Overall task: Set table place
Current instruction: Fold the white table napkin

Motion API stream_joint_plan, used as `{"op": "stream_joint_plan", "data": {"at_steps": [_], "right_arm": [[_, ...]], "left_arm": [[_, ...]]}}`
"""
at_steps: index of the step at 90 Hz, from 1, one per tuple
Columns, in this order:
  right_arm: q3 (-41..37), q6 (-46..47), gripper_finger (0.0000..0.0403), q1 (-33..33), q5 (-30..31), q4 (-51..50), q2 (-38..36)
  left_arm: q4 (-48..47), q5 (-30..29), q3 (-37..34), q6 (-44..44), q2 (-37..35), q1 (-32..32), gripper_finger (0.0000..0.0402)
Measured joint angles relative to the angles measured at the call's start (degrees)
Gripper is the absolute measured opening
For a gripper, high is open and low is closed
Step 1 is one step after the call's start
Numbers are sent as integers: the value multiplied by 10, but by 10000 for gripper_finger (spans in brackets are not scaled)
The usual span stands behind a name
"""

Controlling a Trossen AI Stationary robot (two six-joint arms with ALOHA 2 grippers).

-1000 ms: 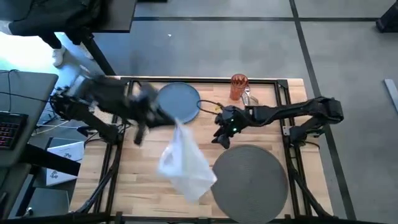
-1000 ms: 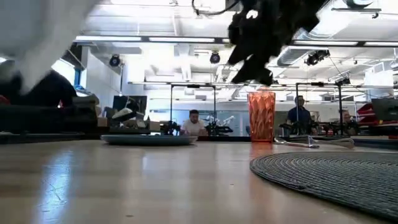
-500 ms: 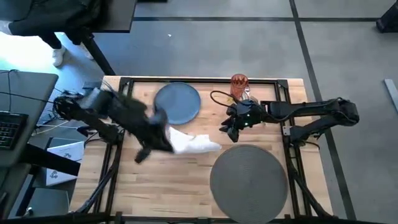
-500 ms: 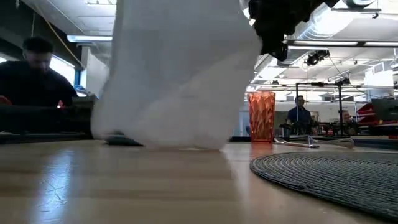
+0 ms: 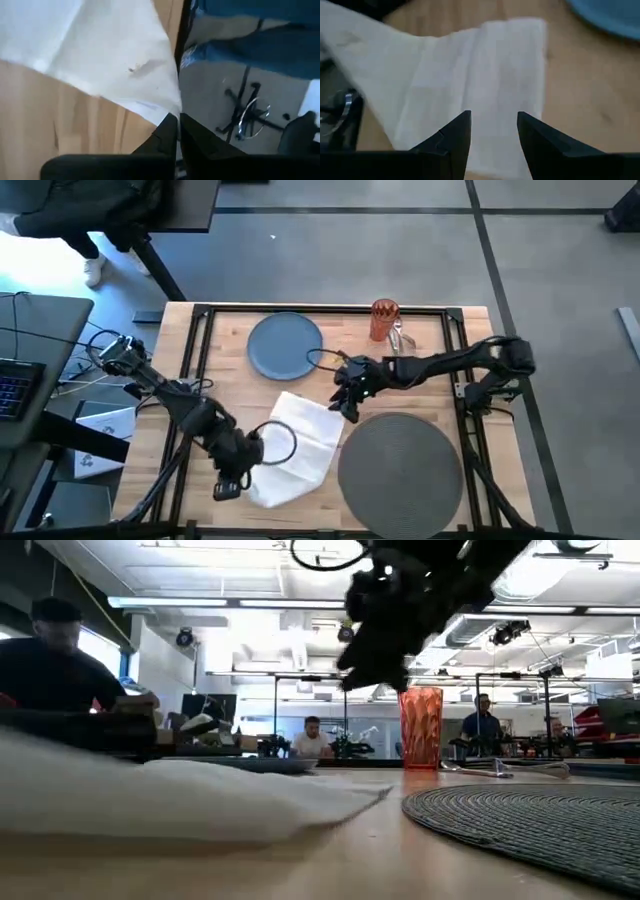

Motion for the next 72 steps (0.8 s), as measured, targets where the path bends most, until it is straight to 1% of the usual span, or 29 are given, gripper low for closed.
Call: {"op": "stream_joint_plan", "data": {"at_steps": [11,20,31,47,58,72], "right_arm": [[55,-13,185,8,-2,12,62],[119,-14,214,8,27,3,118],[215,-81,239,6,37,-23,189],[371,-210,245,6,34,-82,293],[468,-287,245,7,14,-128,365],[584,-364,245,7,-12,-237,439]], "left_arm": [[1,0,-7,-23,-2,-23,0],[0,-3,-9,-30,0,-36,0],[0,-13,-9,-38,-1,-49,0],[-5,-67,-9,-46,-1,-58,0],[-5,-83,-9,-68,-1,-58,0],[-5,-116,-9,-105,-1,-58,0]]}}
